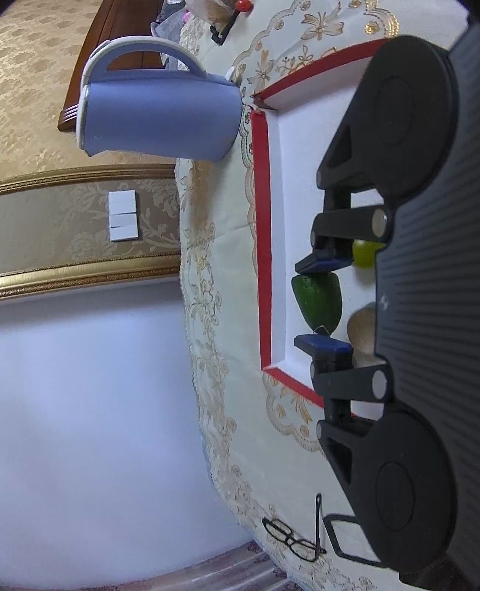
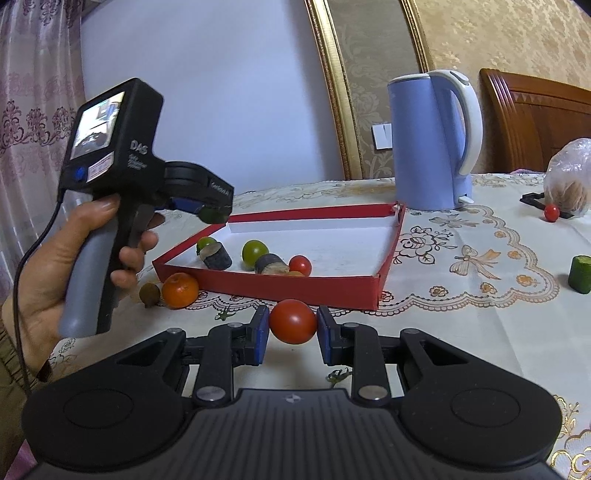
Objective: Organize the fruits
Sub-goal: 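Carry the cucumber chunk into the red box and open the left gripper, then carry the red tomato into the red box and open the right gripper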
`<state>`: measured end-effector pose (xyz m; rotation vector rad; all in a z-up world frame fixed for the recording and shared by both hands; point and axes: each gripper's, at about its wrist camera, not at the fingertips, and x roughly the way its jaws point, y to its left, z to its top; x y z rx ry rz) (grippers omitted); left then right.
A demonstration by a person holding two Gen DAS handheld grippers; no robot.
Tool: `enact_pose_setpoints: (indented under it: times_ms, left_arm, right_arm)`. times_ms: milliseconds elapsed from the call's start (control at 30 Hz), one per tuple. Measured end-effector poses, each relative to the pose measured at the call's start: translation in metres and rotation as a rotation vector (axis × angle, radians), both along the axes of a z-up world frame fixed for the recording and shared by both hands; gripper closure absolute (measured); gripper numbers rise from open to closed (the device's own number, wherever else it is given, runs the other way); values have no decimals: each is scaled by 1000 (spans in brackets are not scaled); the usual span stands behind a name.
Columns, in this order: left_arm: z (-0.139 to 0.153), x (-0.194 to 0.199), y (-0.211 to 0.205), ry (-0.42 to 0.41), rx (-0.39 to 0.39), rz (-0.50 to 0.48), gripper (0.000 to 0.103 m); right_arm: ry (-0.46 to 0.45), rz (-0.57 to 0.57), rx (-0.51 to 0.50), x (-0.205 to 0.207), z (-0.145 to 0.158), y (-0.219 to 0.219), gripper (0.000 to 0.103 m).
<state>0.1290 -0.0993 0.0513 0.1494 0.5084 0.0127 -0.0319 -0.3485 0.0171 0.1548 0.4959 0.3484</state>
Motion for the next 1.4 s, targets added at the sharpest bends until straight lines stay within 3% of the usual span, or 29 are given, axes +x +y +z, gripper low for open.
enact_pose_setpoints:
  times_ms: [467, 533, 767, 833, 900, 1000, 1400]
  left_arm:
    - [-15, 28, -10, 37, 15, 24, 70]
    - [-13, 27, -9, 27, 20, 36, 60]
    - [-7, 13, 1, -7, 27, 64, 49]
    - [-5, 3, 7, -30, 34, 80, 32]
    - [-7, -7, 13, -59, 53, 104, 22]
    - [-9, -22, 28, -80, 56, 130, 17]
    - [-30, -69, 112, -70, -120, 253, 4]
  right_arm:
    - [7, -7, 1, 1, -2, -3, 76]
    - [7, -5, 1, 0, -2, -2, 76]
    - [8, -2, -1, 1, -3, 0, 76]
    - [7, 0, -2, 1, -3, 0, 76]
    - [6, 2, -3, 1, -3, 2, 76]
    - [5, 8, -8, 1, -2, 5, 76]
    - [11, 44, -33, 2, -2, 28, 76]
